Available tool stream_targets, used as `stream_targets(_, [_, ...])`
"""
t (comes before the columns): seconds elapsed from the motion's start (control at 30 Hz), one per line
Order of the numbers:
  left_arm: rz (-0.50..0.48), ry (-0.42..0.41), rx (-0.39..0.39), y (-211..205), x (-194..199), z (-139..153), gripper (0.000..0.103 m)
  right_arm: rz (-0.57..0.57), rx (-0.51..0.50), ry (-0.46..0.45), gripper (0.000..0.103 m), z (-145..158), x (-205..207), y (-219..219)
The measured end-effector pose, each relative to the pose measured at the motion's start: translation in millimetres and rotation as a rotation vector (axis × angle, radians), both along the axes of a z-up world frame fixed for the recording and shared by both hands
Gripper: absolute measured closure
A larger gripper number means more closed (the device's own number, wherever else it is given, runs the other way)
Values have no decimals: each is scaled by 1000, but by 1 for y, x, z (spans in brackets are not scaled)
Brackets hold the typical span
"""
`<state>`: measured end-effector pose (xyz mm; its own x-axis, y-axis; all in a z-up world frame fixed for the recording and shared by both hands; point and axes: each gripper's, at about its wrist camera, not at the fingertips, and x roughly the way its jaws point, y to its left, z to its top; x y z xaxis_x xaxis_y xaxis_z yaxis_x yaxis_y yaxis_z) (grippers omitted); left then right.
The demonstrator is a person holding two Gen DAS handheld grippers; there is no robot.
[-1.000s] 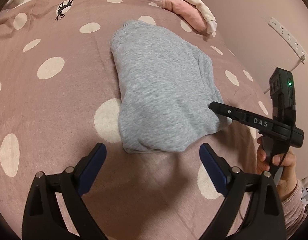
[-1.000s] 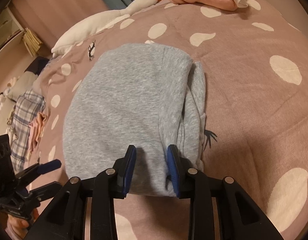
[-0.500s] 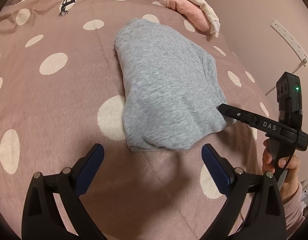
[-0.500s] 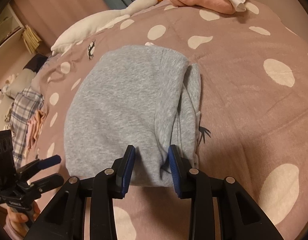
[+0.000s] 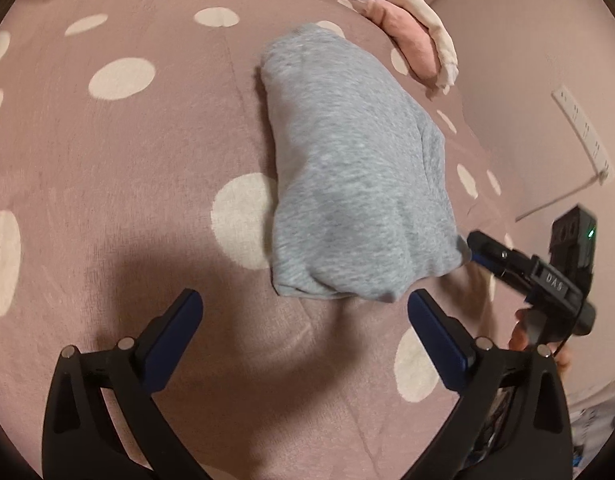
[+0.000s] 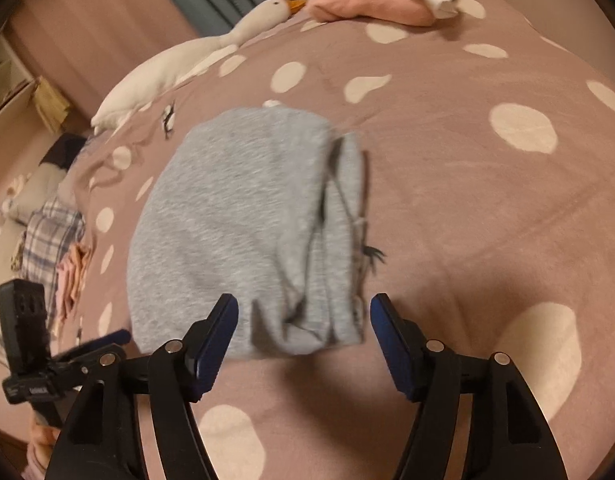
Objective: Fold small clothes
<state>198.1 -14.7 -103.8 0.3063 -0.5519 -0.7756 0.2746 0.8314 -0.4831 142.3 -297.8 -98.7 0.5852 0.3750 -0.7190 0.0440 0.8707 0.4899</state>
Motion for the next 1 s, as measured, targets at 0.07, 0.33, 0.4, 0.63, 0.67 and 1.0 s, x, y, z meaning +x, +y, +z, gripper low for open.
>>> stream_targets(0.07, [11,10,-31,3,1,1,1,-15,56,13,35,-4,-2,-9])
stream_targets(0.33, [36,16,-144,13,-7,9,0,-36,139,8,34,-2,-15,-19])
stream_targets(0.4, [42,14,-164,15,-12,9,0,-23,145,-11,34,3,-21,-18])
stream_targets(0.63, [69,30,-209,25,-30,3,0,-13,158,-26,34,8,-27,-12])
stream_targets(0.67, [73,28,-211,27,-32,4,0,-13,160,-23,34,8,-26,-12])
stream_targets(1.0, [107,11,-183,46,-37,9,0,-39,195,6,34,-2,-24,-17])
